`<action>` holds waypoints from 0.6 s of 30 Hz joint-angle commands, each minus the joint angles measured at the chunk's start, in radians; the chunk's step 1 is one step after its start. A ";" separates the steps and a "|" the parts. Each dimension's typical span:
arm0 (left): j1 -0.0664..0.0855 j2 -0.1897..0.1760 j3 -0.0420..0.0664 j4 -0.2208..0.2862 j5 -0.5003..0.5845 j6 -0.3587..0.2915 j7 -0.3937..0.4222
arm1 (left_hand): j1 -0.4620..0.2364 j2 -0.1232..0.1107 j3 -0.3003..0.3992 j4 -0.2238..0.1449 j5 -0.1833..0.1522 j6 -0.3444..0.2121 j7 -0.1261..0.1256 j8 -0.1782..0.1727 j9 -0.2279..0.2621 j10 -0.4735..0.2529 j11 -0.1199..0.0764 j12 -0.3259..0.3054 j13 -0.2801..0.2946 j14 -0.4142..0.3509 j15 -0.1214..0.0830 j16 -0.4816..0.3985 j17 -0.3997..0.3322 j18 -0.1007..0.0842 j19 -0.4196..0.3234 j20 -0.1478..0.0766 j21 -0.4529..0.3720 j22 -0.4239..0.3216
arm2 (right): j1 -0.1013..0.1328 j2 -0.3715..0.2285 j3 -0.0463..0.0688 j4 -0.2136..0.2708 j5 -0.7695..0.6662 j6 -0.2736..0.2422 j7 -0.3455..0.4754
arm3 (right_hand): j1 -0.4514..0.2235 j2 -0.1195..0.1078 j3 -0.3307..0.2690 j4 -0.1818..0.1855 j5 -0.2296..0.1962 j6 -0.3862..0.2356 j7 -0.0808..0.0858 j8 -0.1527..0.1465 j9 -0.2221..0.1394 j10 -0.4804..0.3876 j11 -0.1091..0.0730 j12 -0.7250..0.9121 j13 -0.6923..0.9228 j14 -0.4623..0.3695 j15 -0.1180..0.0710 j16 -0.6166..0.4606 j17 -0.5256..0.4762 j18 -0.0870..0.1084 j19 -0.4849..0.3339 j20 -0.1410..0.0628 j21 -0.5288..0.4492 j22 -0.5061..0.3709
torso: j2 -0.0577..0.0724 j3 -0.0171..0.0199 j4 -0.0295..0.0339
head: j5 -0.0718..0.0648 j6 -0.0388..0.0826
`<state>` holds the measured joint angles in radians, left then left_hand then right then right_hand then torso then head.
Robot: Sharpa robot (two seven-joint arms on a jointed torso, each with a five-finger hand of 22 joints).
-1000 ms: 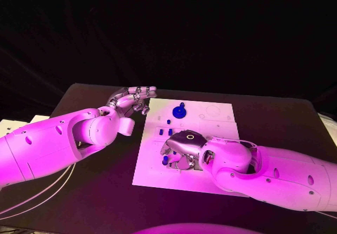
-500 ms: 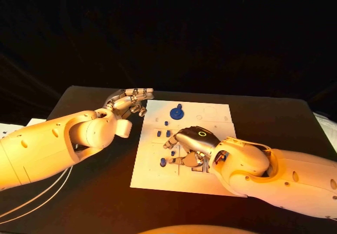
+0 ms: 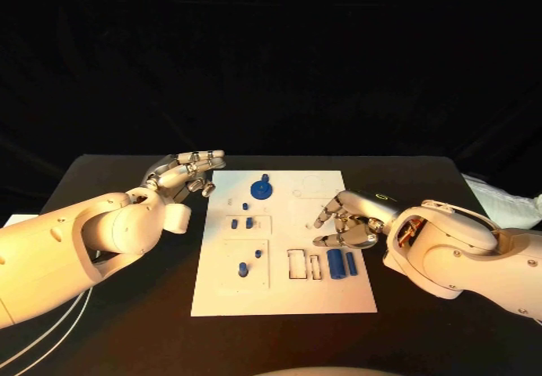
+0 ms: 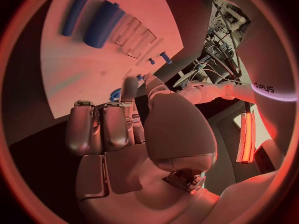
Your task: Assemble the parts on the task board
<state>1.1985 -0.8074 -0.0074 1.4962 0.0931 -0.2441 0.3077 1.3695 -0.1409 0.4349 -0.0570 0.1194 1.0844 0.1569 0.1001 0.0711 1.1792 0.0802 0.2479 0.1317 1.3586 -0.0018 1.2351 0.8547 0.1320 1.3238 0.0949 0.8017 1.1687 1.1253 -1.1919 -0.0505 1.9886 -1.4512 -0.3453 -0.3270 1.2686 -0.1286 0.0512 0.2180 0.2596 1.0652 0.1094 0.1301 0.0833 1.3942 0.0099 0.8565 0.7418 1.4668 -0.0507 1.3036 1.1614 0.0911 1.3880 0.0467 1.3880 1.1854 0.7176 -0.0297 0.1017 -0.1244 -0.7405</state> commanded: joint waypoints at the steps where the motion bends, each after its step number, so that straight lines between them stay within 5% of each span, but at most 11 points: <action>1: 0.000 0.004 -0.001 0.002 -0.003 0.014 0.003 | 0.001 0.005 -0.009 0.000 -0.001 -0.006 0.003 0.006 0.000 -0.009 0.001 0.002 0.001 -0.004 0.000 -0.003 -0.001 0.012 -0.001 0.004 -0.004 0.000 | -0.001 -0.026 -0.012 0.010 0.035 0.036 -0.091 | 0.009 0.023 -0.044 0.029 0.015 -0.002 -0.005 0.025 0.006 -0.019 0.005 0.212 0.241 0.051 -0.005 0.037 0.047 -0.016 0.007 0.007 0.015 0.021 | -0.005 -0.0015 -0.0154 | -0.021 0.003; 9: -0.004 0.006 -0.003 0.001 -0.003 0.016 0.002 | 0.001 0.005 -0.009 0.000 -0.001 -0.006 0.003 0.006 0.000 -0.009 0.001 0.002 0.001 -0.004 0.000 -0.003 -0.001 0.012 -0.001 0.004 -0.004 0.000 | -0.014 -0.053 -0.029 0.019 -0.038 0.055 -0.153 | 0.007 0.045 -0.107 0.070 0.031 0.002 -0.011 0.062 0.018 -0.014 0.006 0.330 0.393 0.062 -0.005 0.097 0.125 -0.016 0.011 0.008 0.018 0.028 | -0.008 0.0009 -0.0240 | -0.023 0.004; 18: -0.007 0.006 -0.003 0.001 -0.003 0.017 0.002 | 0.001 0.005 -0.009 0.000 -0.001 -0.006 0.003 0.006 0.000 -0.009 0.001 0.002 0.001 -0.004 0.000 -0.003 -0.001 0.012 -0.001 0.004 -0.004 0.000 | -0.030 -0.041 -0.034 0.019 -0.083 0.075 -0.210 | -0.015 0.063 -0.154 0.072 0.052 0.001 -0.015 0.083 0.026 0.013 0.004 0.402 0.488 0.071 -0.006 0.145 0.197 -0.025 0.033 0.006 0.039 0.071 | -0.007 -0.0011 -0.0206 | -0.023 0.004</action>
<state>1.1915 -0.8030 -0.0112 1.4953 0.0931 -0.2439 0.3066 1.3695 -0.1409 0.4321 -0.0598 0.1194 1.0844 0.1569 0.1001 0.0711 1.1793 0.0802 0.2479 0.1315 1.3586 -0.0018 1.2351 0.8548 0.1321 1.3238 0.0949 0.8017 1.1689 1.0980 -1.2356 -0.0844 2.0066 -1.4884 -0.3013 -0.4861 1.2569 -0.0697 -0.0971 0.2892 0.3045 1.0666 0.1011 0.2087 0.1077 1.4004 0.0117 1.2546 1.2282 1.4647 -0.0524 1.4435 1.3082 0.0763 1.4131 0.0538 1.4217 1.2552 0.7103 -0.0304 0.0808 -0.1489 -0.7371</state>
